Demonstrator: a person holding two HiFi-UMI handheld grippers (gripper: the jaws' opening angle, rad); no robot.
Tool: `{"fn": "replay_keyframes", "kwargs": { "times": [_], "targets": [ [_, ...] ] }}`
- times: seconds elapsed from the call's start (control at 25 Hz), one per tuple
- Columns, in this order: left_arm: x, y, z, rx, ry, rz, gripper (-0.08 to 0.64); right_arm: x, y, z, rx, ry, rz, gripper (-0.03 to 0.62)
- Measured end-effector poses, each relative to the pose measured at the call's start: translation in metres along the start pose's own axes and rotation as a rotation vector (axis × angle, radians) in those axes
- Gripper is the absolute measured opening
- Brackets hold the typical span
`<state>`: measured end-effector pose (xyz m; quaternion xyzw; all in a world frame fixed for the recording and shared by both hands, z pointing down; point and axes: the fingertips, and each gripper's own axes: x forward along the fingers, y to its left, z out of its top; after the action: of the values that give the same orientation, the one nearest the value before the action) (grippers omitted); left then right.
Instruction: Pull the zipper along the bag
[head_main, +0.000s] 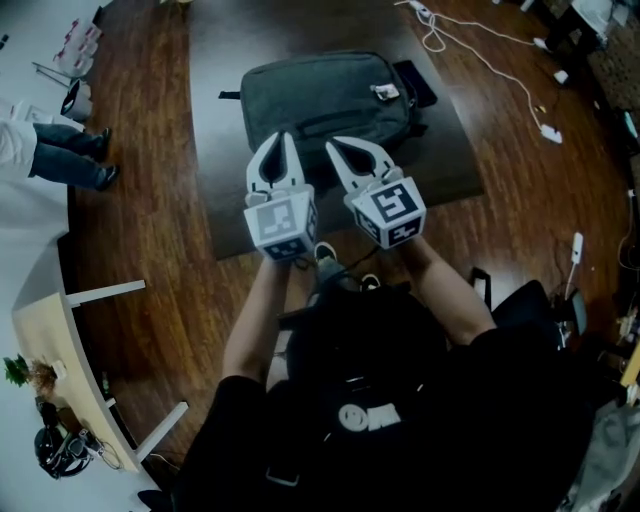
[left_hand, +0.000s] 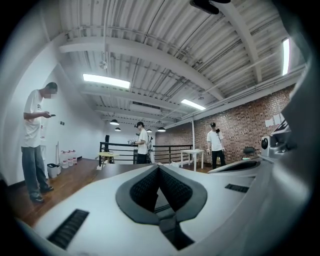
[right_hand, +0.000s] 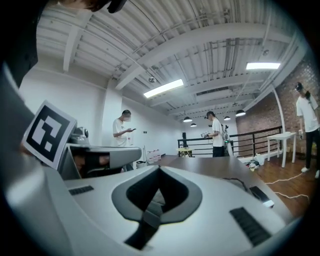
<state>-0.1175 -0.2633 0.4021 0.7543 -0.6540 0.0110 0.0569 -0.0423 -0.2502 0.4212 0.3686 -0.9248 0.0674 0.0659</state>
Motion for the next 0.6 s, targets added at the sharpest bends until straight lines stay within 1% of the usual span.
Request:
{"fn": "replay_keyframes", "kwargs": {
  "times": [0.12, 0.16, 0.2, 0.24, 0.32, 0.36, 0.4, 0.48, 0.6],
  "targets": [
    [0.017, 0.020, 0.001, -0.008, 0.006, -0.015, 0.005, 0.025, -0.004, -0.001, -0.048, 0.039, -0.032, 0.014],
    [0.023, 0.026, 0.000, -0.009, 0.006, -0.019, 0.005, 0.033, -0.005, -0.002, -0.069, 0.056, -0.036, 0.025],
    [0.029, 0.032, -0.001, -0.010, 0.006, -0.022, 0.005, 0.040, -0.005, -0.004, -0.083, 0.075, -0.034, 0.040],
    [0.035, 0.037, -0.003, -0.012, 0.009, -0.024, 0.005, 0.047, -0.005, -0.007, -0.091, 0.094, -0.028, 0.072],
    [0.045, 0.045, -0.007, -0.017, 0.020, -0.030, 0.005, 0.058, -0.005, -0.012, -0.114, 0.129, -0.011, 0.097],
    [0.049, 0.049, -0.009, -0.016, 0.023, -0.031, 0.005, 0.064, -0.004, -0.015, -0.144, 0.151, -0.003, 0.114],
    [0.054, 0.053, -0.012, -0.015, 0.028, -0.032, 0.005, 0.070, -0.003, -0.020, -0.188, 0.178, 0.005, 0.132],
    [0.063, 0.063, -0.023, -0.013, 0.046, -0.028, 0.005, 0.084, -0.003, -0.037, -0.316, 0.250, 0.022, 0.144],
    [0.077, 0.076, -0.044, -0.018, 0.077, -0.022, 0.005, 0.104, -0.004, -0.070, -0.570, 0.350, 0.056, 0.156]
  ]
}}
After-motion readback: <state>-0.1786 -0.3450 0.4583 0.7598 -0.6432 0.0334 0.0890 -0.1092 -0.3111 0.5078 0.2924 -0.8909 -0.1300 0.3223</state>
